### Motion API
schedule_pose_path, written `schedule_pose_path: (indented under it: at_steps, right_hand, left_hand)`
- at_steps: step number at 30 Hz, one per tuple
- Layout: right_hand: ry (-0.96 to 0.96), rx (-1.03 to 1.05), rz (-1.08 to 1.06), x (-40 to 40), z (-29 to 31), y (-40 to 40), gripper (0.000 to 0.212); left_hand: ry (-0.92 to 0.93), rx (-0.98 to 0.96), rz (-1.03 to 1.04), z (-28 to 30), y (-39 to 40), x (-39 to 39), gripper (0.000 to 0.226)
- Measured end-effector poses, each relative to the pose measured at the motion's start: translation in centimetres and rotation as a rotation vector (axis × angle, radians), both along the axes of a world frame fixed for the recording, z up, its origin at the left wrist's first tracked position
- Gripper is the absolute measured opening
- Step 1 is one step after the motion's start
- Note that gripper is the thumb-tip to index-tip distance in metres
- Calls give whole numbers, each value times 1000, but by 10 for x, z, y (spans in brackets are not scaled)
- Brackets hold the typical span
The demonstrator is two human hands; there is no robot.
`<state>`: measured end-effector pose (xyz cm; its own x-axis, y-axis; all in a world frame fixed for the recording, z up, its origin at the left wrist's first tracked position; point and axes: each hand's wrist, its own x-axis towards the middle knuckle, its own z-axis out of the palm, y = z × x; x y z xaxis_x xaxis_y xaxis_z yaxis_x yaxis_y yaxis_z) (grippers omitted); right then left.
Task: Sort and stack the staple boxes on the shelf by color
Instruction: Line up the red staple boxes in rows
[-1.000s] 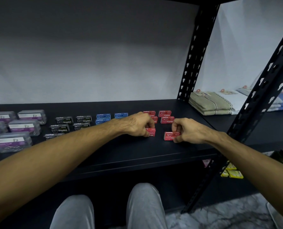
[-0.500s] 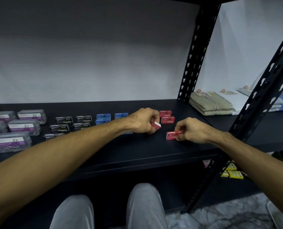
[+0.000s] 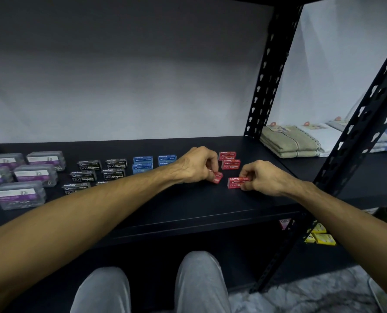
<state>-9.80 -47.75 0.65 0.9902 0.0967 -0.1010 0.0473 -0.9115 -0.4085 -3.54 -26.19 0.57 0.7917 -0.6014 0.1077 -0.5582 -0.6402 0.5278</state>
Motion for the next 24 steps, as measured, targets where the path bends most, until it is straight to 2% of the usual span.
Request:
schedule_pose_path:
  at_steps: [18,24]
  right_hand:
    - [-61,12,-2,25,-11,-12,6]
    - [-56,22,4,30,-13,-13,12]
  left_hand:
    - [-6,37,-5,-15,-8,10,29]
    - [-7,25,0,-18,-9,12,29]
